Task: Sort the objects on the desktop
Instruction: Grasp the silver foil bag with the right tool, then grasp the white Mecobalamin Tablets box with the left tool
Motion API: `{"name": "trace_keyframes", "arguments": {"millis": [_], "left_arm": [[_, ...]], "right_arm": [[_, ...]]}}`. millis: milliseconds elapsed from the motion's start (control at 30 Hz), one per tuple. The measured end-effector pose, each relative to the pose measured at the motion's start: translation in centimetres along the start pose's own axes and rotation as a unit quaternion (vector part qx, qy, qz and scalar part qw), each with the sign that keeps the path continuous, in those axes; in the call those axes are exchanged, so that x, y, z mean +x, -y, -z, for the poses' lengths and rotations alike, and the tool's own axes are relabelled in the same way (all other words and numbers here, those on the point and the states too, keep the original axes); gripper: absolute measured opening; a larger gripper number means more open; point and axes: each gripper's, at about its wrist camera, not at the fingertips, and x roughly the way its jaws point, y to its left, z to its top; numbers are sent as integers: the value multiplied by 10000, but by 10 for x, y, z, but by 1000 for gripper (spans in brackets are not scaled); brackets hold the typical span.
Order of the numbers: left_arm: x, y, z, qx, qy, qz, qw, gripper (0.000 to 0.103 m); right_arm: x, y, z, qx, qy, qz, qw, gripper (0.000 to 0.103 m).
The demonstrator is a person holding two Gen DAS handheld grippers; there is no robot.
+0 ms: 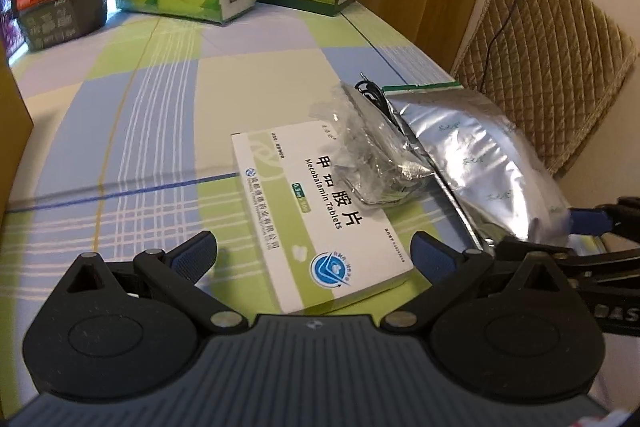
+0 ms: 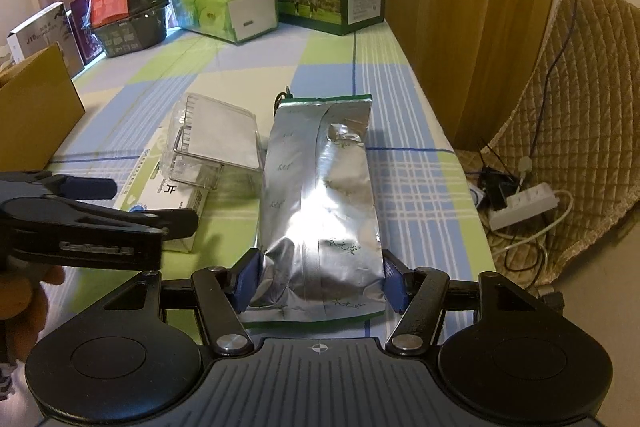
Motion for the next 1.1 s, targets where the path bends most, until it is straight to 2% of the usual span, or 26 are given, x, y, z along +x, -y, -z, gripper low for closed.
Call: {"name": "trace_keyframes", "arguments": {"millis": [33,67,133,267,500,867,900,967,1000,1033,1100], "left_arm": [[1,1,1,58,-9,-8,10000,95],[1,2,2,75,-38,8,10000,85],[0,0,3,29,-108,-7,9999,75],[-11,-2,9,-57,-182,-119,9997,70],[-54,-5,45,-228,-494,-185,9983,70],[-129,-12,104,-108,-481,-208,9986,70],[-133,-14,108,-87,-465,-213,9987,70],[-139,-16,112,-44,-384,-216,9990,71],[-142,-17,112,-30,-328,-200,9993,72],[-143,-19,111,-51,-273,-179,9995,77],[-145,-23,111,-137,-199,-155,9996,79]], "right_arm": [[-1,0,1,31,-7,3,10000,59],[-3,0,3,64,-4,5,10000,59],[-6,-1,5,121,16,22,9999,59],[-16,-5,11,216,69,50,9997,59],[-44,-24,38,351,87,-14,9993,59],[-102,-56,100,419,85,-265,9987,61],[-104,-59,103,355,95,-298,9989,64],[-106,-65,105,226,171,-334,9990,78],[-106,-66,104,187,214,-306,9991,88],[-105,-68,103,167,267,-253,9992,90],[-101,-69,101,161,276,-226,9992,90]]}}
